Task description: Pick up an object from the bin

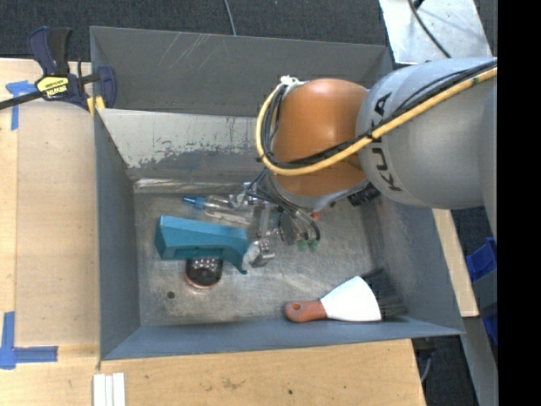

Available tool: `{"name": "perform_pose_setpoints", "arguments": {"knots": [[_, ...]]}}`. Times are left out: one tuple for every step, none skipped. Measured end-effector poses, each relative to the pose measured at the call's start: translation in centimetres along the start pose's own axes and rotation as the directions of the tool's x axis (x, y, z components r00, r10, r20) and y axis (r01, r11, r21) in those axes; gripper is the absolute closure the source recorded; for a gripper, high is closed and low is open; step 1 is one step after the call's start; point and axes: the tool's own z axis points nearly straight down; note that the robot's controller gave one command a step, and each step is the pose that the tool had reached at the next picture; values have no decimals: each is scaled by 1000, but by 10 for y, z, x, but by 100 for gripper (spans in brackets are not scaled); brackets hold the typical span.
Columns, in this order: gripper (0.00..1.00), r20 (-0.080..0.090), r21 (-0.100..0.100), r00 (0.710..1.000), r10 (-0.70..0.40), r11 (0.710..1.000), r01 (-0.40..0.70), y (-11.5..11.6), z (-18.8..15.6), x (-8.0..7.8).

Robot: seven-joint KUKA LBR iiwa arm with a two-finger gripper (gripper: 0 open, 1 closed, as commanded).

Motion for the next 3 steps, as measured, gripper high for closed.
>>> {"name": "perform_pose_setpoints", "arguments": {"knots": [[100, 34, 10, 992, -122, 993, 122, 17, 77, -35], [100, 34, 10, 992, -122, 993, 121, 17, 77, -35], [100, 37, 3, 992, -122, 992, 122, 19, 73, -31]]}}
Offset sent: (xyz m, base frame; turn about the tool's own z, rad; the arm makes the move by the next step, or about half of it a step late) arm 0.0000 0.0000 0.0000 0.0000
